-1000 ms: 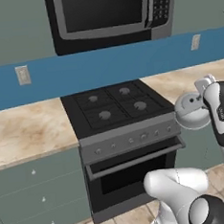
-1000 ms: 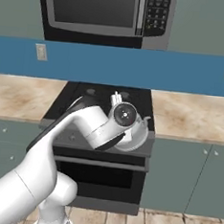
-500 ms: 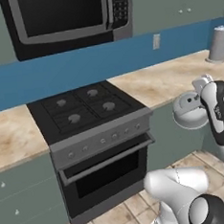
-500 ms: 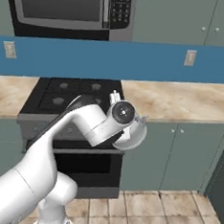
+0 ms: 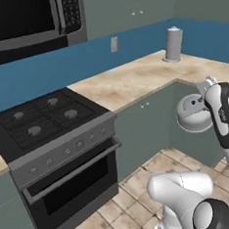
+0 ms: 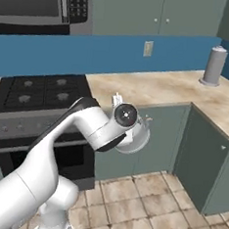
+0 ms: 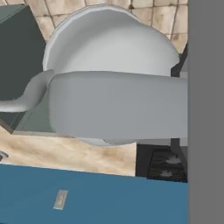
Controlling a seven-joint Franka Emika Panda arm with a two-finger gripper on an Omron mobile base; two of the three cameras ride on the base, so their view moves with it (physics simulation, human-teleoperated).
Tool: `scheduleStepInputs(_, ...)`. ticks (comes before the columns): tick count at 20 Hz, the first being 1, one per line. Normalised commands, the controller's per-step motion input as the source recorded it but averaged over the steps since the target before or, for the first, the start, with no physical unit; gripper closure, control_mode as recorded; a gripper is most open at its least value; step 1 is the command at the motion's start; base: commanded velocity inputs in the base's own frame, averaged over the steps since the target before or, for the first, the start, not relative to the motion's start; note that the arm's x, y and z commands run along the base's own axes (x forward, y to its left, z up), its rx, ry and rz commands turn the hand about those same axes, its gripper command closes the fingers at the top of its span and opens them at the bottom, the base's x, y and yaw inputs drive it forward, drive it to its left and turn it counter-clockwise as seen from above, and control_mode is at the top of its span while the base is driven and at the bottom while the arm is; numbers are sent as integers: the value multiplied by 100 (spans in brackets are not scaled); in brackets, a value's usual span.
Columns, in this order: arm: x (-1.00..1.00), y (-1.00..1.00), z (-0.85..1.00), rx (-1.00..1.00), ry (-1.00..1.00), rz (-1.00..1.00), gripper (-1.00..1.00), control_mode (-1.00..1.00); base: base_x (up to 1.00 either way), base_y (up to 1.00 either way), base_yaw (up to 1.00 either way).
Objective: The kettle is done boiling. Turn off the stove, then wait for 300 timesteps before moving the kettle to the dining table.
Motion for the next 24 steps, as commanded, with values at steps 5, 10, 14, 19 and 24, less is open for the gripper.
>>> scheduleStepInputs(5, 0, 0, 0, 0, 0, 0, 100, 100, -38, -51, -39)
scheduleStepInputs(10, 0, 0, 0, 0, 0, 0, 100, 100, -33, -52, -40)
scheduleStepInputs(14, 0, 0, 0, 0, 0, 0, 100, 100, -22, -48, -39)
scheduleStepInputs(19, 0, 0, 0, 0, 0, 0, 100, 100, -7, -48, -37)
scheduleStepInputs(24, 0, 0, 0, 0, 0, 0, 100, 100, 8, -42, -35)
